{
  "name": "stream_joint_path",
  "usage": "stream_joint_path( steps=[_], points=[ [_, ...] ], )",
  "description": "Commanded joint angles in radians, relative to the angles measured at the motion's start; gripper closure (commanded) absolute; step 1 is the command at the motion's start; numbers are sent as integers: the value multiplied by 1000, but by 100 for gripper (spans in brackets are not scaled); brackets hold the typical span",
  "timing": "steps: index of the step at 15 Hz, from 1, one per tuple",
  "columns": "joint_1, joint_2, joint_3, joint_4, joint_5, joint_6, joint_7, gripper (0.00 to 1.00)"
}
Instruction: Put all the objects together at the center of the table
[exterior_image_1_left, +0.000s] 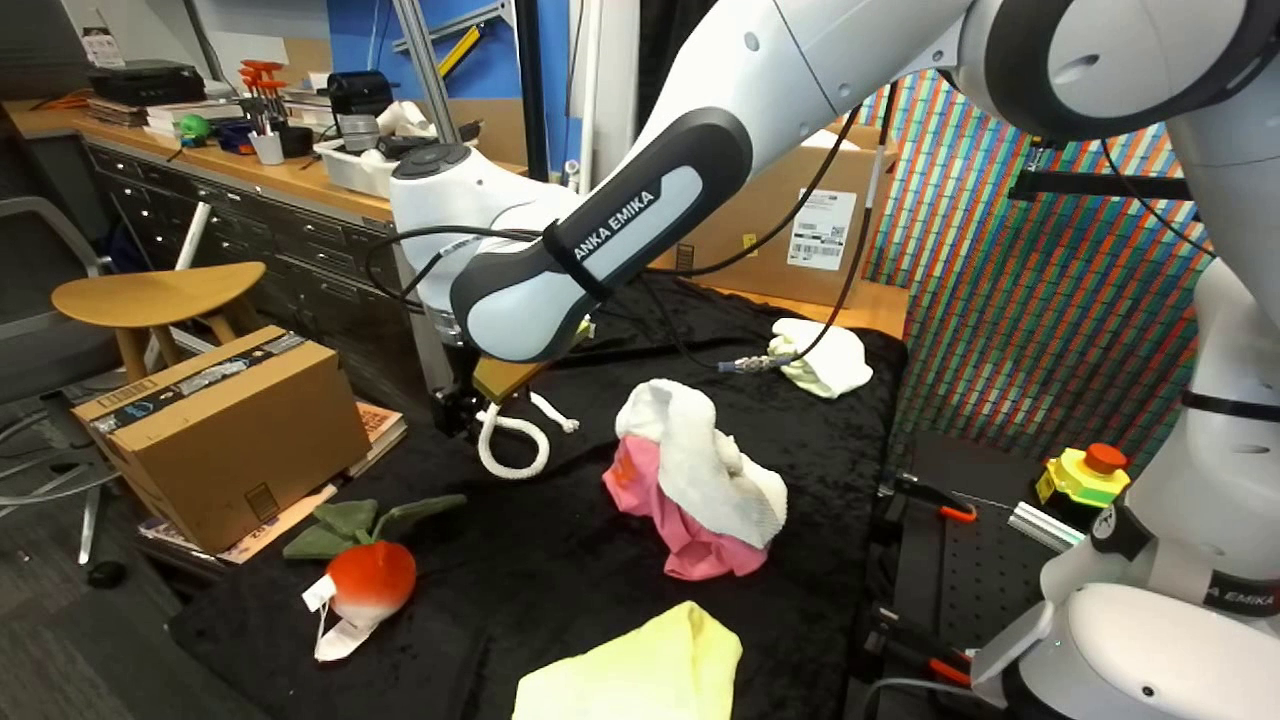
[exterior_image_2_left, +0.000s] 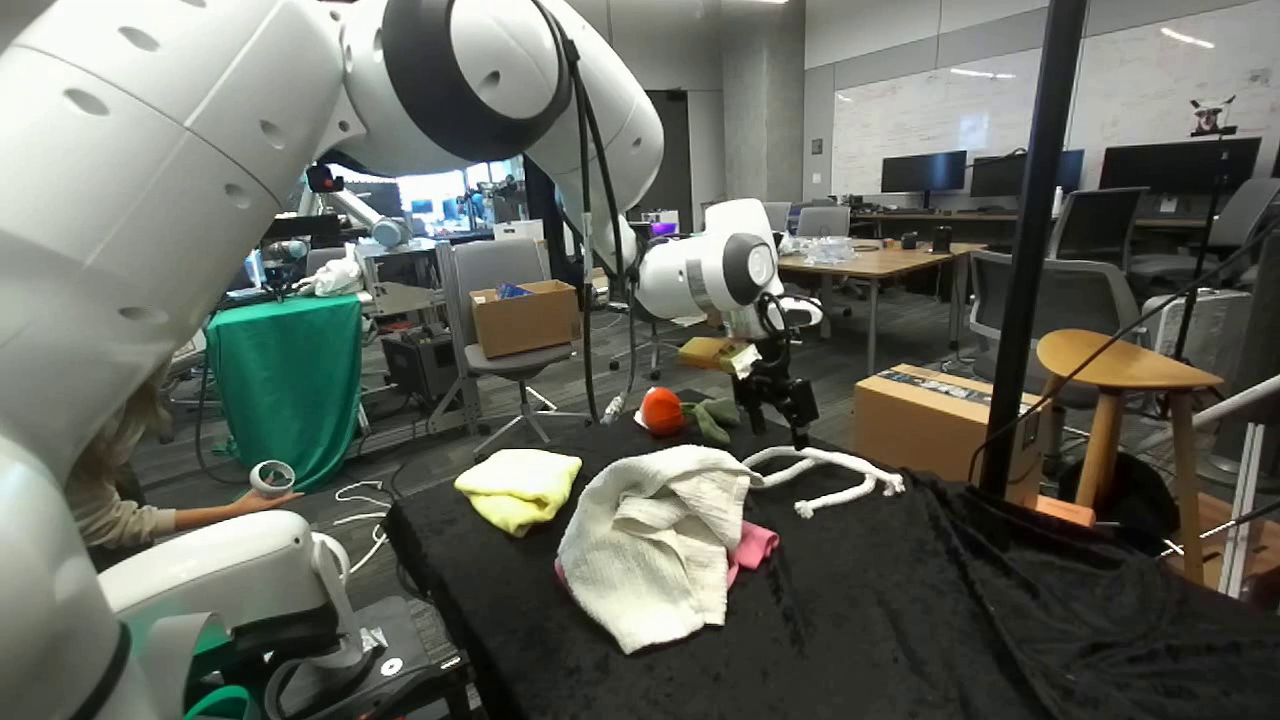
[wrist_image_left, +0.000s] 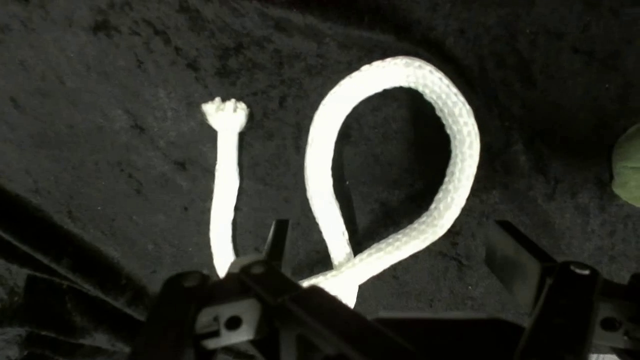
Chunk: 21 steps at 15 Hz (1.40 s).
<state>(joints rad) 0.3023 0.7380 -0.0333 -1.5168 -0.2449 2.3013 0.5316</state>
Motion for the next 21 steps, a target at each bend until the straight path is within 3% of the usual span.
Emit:
stream_joint_path(
  steps=[1,21],
  points=[
    [15,46,-12,85,25,-42,-4,0],
    [-1,122,-14,164,56,-112,-13,0]
  ],
)
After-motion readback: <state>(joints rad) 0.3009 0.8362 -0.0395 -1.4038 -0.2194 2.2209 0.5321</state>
